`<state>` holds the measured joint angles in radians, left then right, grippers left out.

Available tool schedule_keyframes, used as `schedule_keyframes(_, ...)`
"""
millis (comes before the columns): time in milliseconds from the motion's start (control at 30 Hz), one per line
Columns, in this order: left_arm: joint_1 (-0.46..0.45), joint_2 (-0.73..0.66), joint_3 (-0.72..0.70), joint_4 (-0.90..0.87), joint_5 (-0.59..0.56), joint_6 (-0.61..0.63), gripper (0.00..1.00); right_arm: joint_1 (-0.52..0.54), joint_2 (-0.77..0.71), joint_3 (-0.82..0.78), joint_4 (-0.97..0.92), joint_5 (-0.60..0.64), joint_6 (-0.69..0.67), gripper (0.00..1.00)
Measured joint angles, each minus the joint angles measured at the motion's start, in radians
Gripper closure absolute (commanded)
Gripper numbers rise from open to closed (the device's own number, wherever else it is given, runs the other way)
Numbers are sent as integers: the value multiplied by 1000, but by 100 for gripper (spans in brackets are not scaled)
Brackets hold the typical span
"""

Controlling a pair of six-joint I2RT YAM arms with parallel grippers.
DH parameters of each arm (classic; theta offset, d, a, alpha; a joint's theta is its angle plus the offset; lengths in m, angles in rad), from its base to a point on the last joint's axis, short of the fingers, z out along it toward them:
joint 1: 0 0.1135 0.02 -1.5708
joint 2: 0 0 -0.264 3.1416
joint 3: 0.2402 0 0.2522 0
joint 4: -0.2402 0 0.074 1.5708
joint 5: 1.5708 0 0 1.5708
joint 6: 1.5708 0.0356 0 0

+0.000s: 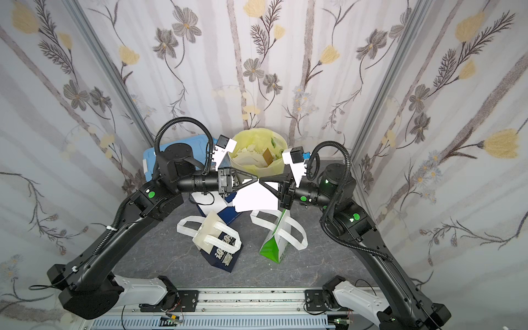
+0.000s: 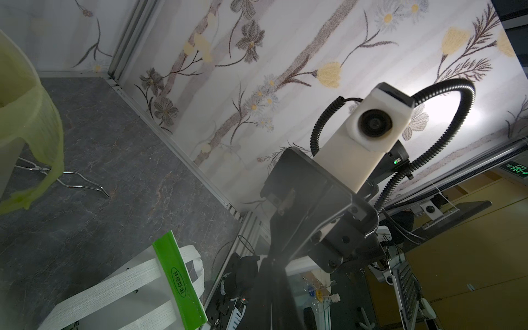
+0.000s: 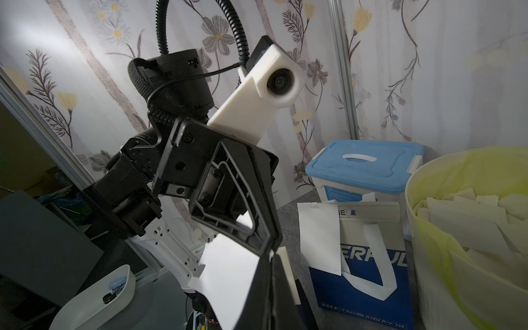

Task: Shred takeout receipts and throw away
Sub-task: Shred the takeout receipt.

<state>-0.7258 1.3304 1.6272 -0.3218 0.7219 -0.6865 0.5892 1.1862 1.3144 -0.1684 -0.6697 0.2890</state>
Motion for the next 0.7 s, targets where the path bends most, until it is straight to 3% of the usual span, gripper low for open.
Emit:
schedule_keyframes(233,-17,57,7,-27,-128,-197,100,130,-15,40,-93,194,-328,100)
schedule_keyframes(367,-27,79,26,-82,-179,-233,100,171,-35,46,-99,273,-488,100)
schedule_keyframes(533,-17,94,50,-154,-252,-225,100,177,-88,25,-52,266,-536,100)
schedule_keyframes(700,21,141,110,-216,-334,-164,100,177,-146,-36,35,264,-473,100)
